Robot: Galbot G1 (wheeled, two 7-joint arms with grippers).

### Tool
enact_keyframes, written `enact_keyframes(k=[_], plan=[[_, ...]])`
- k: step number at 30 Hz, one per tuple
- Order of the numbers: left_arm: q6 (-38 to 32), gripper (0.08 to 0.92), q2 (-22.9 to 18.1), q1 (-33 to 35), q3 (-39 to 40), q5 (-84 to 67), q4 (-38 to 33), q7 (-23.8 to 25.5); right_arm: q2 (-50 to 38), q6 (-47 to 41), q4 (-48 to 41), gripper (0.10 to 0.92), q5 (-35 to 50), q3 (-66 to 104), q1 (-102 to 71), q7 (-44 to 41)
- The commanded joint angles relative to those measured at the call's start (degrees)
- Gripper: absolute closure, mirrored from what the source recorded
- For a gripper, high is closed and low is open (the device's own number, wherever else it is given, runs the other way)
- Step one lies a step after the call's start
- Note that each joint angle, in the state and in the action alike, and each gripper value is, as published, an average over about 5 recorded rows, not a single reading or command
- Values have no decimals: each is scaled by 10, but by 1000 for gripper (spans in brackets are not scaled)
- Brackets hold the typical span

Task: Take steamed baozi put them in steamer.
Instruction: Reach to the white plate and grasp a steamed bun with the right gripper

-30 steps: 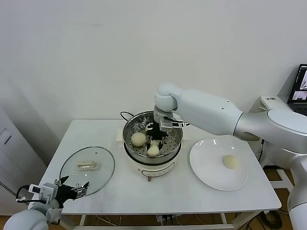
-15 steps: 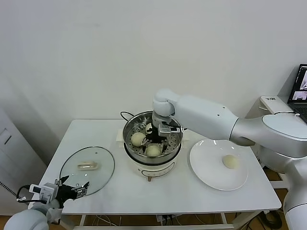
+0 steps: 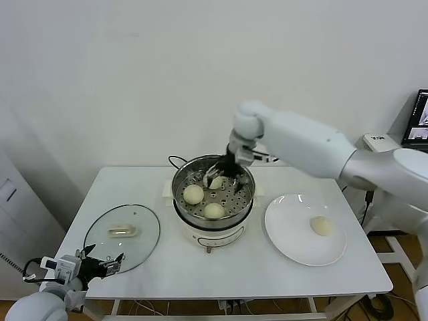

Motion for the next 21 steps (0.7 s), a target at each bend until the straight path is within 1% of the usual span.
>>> enact_keyframes(k=[1, 7, 21], plan=[[0, 177, 1, 0, 0, 1, 1, 0, -119, -308, -44, 203, 128, -70, 59, -19], [1, 177, 1, -2, -1, 0, 0, 0, -163, -341, -71, 203, 150, -112, 52, -30], [2, 177, 2, -4, -1, -1, -1, 0, -214, -346, -123, 203, 110, -108, -31, -26]])
